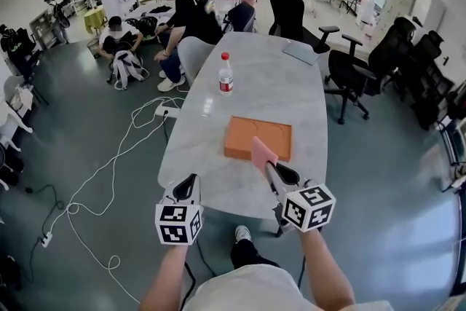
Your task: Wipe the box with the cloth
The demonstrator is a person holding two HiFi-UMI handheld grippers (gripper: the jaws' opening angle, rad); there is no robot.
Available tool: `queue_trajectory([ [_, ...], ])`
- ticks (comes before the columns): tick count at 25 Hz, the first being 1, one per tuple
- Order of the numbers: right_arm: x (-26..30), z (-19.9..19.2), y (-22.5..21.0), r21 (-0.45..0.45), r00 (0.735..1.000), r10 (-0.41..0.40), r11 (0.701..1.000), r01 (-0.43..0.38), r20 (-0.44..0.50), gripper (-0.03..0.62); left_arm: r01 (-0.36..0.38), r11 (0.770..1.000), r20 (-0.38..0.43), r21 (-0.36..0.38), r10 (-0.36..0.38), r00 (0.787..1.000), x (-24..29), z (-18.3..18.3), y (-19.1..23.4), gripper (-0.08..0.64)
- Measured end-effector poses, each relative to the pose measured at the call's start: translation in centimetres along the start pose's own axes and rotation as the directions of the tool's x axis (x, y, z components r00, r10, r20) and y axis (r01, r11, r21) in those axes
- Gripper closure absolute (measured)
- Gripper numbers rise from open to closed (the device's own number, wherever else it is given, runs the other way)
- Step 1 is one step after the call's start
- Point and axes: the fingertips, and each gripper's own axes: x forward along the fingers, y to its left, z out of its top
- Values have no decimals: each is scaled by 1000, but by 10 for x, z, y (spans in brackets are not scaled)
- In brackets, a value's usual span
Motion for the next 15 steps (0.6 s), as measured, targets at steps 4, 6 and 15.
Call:
queue_trajectory([
  [4,33,6,-12,26,999,33,999,-32,-13,577,-17,1000,-10,-4,17,1000,29,12,15,543],
  [6,51,9,-18,44,998,52,998,-51,-23,578,-21,1000,-18,-3,21,1000,45,17,20,543],
  [15,130,9,-56,125,988,132,985,-122,-77,578,-39,999,-65,-13,38,997,119,25,38,543],
])
